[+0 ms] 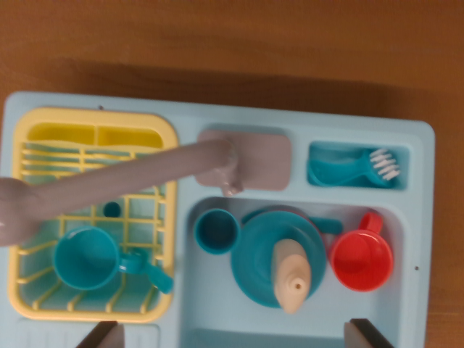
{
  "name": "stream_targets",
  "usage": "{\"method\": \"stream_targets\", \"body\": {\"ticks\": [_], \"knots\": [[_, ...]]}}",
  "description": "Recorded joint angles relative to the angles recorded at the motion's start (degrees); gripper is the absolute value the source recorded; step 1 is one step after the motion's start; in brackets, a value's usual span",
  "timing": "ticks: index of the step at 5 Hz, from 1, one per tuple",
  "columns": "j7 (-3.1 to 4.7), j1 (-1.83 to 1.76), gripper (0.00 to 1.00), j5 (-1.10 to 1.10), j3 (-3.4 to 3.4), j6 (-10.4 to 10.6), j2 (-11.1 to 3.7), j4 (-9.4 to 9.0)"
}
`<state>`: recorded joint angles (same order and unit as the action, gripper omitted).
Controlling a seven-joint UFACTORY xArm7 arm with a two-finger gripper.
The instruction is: Pick detergent from the sink
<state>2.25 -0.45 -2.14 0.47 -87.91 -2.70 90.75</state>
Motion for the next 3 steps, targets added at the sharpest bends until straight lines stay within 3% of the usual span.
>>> {"method": "stream_targets", "body": {"ticks": [3], "knots": [[0.28,0.12,0.0,0.07,0.11,1.09,-0.17,-0.96]]}}
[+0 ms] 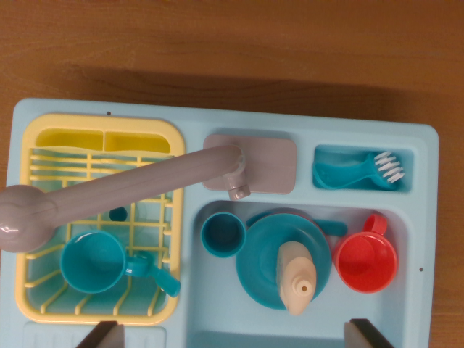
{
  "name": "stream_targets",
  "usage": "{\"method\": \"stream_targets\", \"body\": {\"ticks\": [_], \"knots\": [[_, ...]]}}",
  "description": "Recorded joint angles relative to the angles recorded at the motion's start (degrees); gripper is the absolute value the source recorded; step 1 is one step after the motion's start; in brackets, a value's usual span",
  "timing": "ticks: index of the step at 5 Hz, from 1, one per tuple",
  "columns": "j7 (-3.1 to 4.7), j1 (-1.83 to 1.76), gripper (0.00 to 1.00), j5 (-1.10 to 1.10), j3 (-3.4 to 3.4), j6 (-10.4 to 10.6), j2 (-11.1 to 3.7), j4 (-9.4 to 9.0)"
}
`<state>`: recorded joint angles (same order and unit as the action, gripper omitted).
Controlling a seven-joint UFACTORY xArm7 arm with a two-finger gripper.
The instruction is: Pick detergent from the sink
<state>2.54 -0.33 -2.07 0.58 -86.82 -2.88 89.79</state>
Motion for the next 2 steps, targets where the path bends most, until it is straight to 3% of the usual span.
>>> {"method": "stream_targets", "body": {"ticks": [1,2], "knots": [[0.37,0.15,0.0,0.09,0.15,1.42,-0.22,-1.24],[0.37,0.15,0.0,0.09,0.15,1.42,-0.22,-1.24]]}}
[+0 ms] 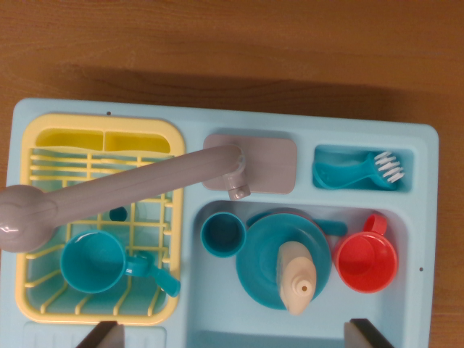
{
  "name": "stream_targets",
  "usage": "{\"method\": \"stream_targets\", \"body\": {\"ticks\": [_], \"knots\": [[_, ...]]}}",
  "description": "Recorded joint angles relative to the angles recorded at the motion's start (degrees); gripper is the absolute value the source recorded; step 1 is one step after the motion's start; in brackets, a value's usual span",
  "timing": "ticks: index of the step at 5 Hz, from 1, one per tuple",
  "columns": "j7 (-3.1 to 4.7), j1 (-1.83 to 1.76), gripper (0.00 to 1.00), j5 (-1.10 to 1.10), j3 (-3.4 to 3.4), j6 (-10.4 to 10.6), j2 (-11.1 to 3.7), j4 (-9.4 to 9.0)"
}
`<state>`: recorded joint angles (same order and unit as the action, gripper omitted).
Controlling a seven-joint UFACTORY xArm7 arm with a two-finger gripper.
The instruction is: Pick detergent from the sink
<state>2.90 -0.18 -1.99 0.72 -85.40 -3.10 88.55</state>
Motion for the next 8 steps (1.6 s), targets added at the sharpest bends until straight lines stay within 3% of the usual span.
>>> {"method": "stream_targets", "body": {"ticks": [1,2,3,4,5,6,7,8], "knots": [[0.42,0.18,0.0,0.1,0.17,1.64,-0.26,-1.43],[0.42,0.18,0.0,0.1,0.17,1.64,-0.26,-1.43],[0.93,0.39,0.0,0.22,0.37,3.59,-0.56,-3.14],[0.93,0.39,0.0,0.22,0.37,3.59,-0.56,-3.14],[1.49,0.62,0.0,0.35,0.59,5.76,-0.91,-5.04],[1.49,0.62,0.0,0.35,0.59,5.76,-0.91,-5.04],[2.1,0.88,0.0,0.49,0.84,8.12,-1.28,-7.11],[2.1,0.88,0.0,0.49,0.84,8.12,-1.28,-7.11]]}}
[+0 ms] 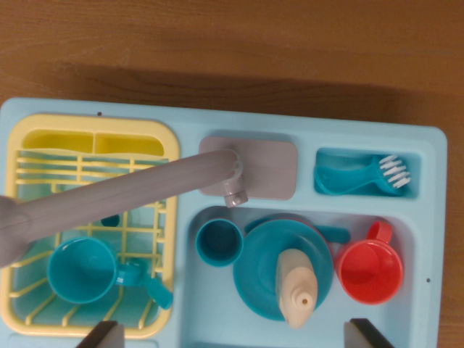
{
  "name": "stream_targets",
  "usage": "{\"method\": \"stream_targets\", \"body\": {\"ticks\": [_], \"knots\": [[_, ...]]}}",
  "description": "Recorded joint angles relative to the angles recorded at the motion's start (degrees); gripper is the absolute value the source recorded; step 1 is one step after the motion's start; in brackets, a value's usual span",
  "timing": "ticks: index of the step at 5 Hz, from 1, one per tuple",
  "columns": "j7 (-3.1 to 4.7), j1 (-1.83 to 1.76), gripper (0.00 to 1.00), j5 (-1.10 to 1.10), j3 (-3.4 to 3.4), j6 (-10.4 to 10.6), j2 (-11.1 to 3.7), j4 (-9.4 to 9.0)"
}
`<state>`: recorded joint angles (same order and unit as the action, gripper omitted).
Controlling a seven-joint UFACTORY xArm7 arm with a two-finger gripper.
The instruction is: Pick detergent from the sink
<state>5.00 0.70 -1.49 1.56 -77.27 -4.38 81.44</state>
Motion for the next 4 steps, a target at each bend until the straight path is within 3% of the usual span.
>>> {"method": "stream_targets", "body": {"ticks": [1,2,3,4], "knots": [[0.64,0.27,0.0,0.15,0.25,2.48,-0.39,-2.17],[0.64,0.27,0.0,0.15,0.25,2.48,-0.39,-2.17],[1.31,0.55,0.0,0.31,0.52,5.06,-0.8,-4.43],[1.31,0.55,0.0,0.31,0.52,5.06,-0.8,-4.43]]}}
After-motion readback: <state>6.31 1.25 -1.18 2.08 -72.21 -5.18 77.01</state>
